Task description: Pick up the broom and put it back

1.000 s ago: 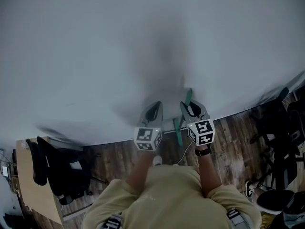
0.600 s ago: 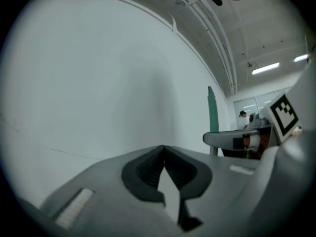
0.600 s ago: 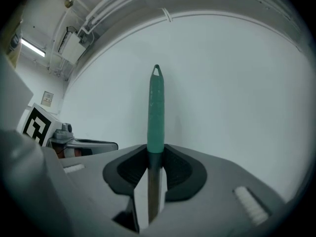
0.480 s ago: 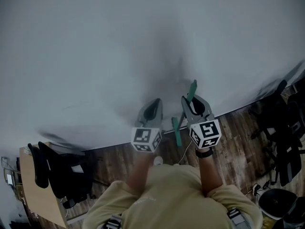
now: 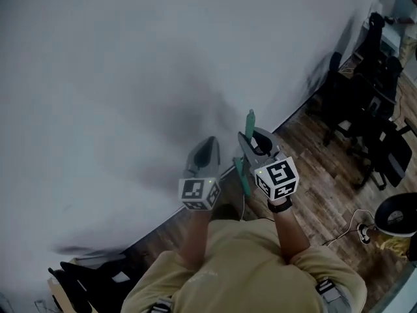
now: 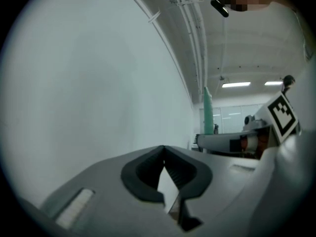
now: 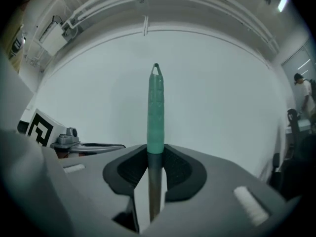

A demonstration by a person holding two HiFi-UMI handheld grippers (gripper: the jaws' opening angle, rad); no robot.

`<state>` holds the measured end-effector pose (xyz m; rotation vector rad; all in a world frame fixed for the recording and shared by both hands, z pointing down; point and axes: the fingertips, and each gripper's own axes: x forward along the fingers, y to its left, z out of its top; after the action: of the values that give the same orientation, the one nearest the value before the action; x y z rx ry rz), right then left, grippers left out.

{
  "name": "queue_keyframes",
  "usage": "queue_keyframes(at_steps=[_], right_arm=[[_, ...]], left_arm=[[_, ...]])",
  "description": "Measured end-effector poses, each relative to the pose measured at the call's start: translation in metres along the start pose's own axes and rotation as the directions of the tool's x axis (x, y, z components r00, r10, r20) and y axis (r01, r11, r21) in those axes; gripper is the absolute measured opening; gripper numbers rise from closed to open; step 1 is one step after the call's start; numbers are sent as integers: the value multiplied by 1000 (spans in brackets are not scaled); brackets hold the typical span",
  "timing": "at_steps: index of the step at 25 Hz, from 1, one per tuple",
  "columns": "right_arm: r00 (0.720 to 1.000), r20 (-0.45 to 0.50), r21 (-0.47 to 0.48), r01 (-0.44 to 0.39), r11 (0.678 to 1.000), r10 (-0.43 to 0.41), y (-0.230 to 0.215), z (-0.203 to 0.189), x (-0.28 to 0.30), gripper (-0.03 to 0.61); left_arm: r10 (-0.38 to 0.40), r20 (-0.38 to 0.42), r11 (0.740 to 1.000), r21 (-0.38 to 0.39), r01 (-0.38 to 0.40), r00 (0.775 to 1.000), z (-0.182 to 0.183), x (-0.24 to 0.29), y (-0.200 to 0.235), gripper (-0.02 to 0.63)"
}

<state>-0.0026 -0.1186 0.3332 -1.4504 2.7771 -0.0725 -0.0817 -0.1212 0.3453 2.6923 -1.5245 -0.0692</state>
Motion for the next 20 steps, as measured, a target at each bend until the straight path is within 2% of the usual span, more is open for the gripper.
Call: queue_keyframes(at_steps=[2, 4, 8, 11, 14, 18, 20], right_arm=[[996, -3, -2, 92, 996, -92, -34, -1, -22, 92], [982, 0, -5, 191, 982, -191, -66, 2, -52, 92], [921, -29, 0, 387, 922, -387, -133, -7, -99, 94], [845, -54, 13, 534, 845, -533, -192, -16, -129, 93], [757, -60, 15, 653, 757, -651, -247, -13, -160, 92], [636, -83, 2, 770, 638, -768, -293, -10, -190, 92], [596, -114, -13, 799, 601, -795, -307, -14, -196, 92]], left_arm=[[-86, -23, 996, -12, 85, 996, -9, 27, -31, 0], [-178, -45, 984, -27, 177, 983, -14, 52, -67, 0], [-366, -58, 930, -38, 365, 929, -22, 110, -132, 0], [-483, -74, 876, -47, 481, 873, -36, 163, -173, 0], [-587, -82, 810, -61, 584, 805, -41, 208, -213, 0], [-691, -75, 723, -78, 687, 719, -38, 250, -249, 0], [-718, -73, 696, -97, 711, 693, -39, 268, -260, 0]])
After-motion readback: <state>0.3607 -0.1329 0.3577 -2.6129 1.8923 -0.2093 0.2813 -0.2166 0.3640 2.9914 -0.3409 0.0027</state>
